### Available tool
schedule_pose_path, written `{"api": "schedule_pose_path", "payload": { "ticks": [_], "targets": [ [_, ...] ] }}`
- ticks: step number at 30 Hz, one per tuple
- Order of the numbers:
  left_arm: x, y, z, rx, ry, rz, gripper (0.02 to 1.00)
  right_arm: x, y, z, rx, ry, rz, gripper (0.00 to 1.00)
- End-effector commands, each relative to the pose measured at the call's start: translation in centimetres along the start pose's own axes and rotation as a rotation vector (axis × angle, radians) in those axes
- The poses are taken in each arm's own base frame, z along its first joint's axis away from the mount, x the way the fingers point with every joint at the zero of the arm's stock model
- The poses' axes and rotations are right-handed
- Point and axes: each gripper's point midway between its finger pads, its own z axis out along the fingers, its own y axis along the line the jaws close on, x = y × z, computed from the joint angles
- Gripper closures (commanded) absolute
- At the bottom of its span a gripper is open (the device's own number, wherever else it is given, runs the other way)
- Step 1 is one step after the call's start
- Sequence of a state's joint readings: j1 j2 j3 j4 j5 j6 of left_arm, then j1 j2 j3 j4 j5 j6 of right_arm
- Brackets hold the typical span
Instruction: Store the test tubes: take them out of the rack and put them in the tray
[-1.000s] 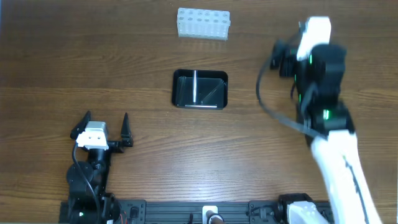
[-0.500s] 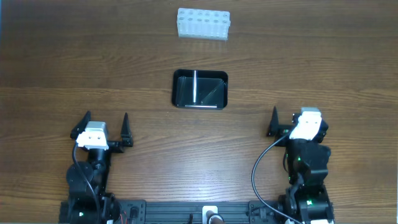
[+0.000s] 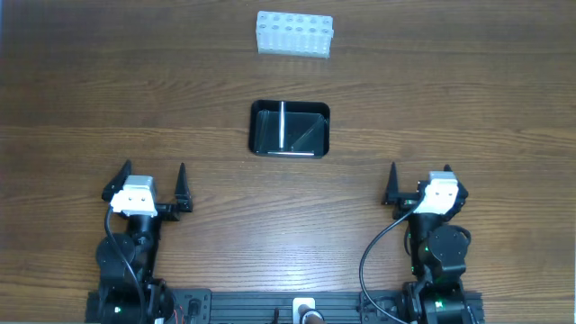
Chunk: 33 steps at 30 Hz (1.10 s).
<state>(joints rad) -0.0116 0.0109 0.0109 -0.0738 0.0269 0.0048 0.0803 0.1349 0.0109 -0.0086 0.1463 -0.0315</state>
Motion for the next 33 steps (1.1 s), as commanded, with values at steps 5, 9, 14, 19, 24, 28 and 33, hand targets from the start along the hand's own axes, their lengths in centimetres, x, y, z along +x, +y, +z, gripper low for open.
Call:
{"api": "schedule_pose_path", "payload": {
  "ticks": [5,9,14,19,24,28,33],
  "targets": [
    [0.19,-0.03,0.01,0.004,0.002,0.014,0.018,-1.57,-0.43,-0.81,0.021,-0.082,-0.014,0.009],
    [0.19,-0.03,0.01,0.004,0.002,0.014,0.018,-1.33,-0.75,-0.79,0.033,-0.072,-0.013,0.007],
    [0.18,-0.03,0.00,0.004,0.002,0.014,0.020,-1.33,-0.92,-0.78,0.040,-0.072,-0.013,0.009],
    [0.18,-0.03,0.00,0.004,0.002,0.014,0.018,-1.33,-0.92,-0.78,0.040,-0.072,-0.013,0.009],
    [0.18,-0.03,0.00,0.004,0.002,0.014,0.018,-1.33,-0.93,-0.78,0.041,-0.071,-0.013,0.009],
    [0.18,-0.03,0.00,0.004,0.002,0.014,0.018,-1.33,-0.92,-0.78,0.040,-0.072,-0.013,0.009],
    [0.18,-0.03,0.00,0.004,0.002,0.014,0.018,-1.33,-0.92,-0.78,0.040,-0.072,-0.013,0.009]
  ]
}}
